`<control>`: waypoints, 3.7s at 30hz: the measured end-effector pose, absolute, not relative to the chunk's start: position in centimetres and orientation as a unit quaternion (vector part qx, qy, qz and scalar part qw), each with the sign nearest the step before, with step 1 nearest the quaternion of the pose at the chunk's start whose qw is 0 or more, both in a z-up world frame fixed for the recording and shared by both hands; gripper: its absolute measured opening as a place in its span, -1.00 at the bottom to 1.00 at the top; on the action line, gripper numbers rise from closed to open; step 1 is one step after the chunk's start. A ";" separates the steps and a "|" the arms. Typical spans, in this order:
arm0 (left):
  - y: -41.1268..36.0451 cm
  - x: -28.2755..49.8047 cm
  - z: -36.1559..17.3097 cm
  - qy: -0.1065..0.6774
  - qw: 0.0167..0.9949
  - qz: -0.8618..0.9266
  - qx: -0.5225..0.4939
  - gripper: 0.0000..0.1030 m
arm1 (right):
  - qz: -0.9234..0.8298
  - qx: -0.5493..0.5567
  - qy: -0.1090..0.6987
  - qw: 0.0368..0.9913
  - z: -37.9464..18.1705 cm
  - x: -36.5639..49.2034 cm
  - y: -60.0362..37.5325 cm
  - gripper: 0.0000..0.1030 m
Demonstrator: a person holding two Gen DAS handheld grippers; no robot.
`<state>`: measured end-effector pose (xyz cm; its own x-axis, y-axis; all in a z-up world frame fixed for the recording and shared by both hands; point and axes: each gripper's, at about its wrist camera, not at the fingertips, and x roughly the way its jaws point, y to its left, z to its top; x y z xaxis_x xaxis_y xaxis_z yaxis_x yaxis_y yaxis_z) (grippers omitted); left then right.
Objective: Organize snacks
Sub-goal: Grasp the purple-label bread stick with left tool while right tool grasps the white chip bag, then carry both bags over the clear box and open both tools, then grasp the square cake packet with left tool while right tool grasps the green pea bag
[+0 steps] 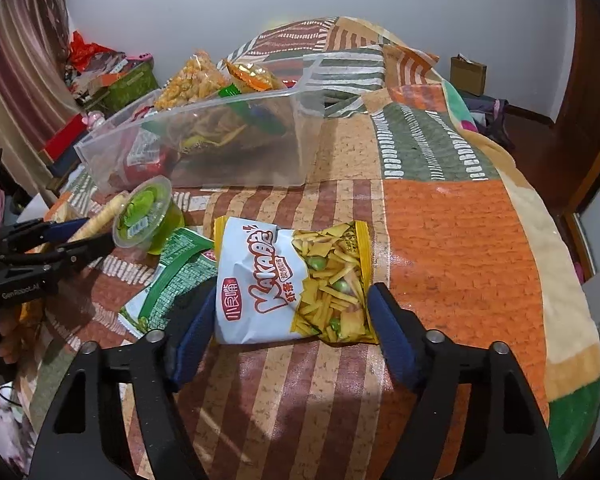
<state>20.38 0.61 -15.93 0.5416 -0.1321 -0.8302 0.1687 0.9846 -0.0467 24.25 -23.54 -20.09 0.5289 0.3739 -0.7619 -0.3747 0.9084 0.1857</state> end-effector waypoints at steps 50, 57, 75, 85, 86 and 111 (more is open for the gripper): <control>5.6 25.4 -6.6 0.341 0.936 -0.064 -0.049 -0.57 | 0.303 -0.021 0.318 0.898 -11.9 30.0 -11.3 0.10; 6.0 27.7 -8.3 0.351 0.933 -0.057 -0.057 -0.57 | 0.296 -0.029 0.343 0.891 -13.8 32.3 -10.0 0.10; 6.1 28.0 -8.5 0.364 0.925 -0.075 -0.072 -0.24 | 0.285 -0.068 0.352 0.889 -13.9 31.9 -9.1 0.39; 7.4 23.4 -5.8 0.340 0.937 -0.057 -0.057 0.12 | 0.285 -0.065 0.321 0.901 -11.3 28.2 -11.8 0.52; 7.6 22.7 -5.8 0.342 0.936 -0.055 -0.057 0.16 | 0.285 -0.065 0.320 0.902 -11.3 27.8 -12.0 0.53; 8.6 17.0 -14.2 0.442 0.896 -0.044 -0.008 0.32 | 0.255 -0.042 0.430 0.865 -19.4 24.1 -17.4 0.59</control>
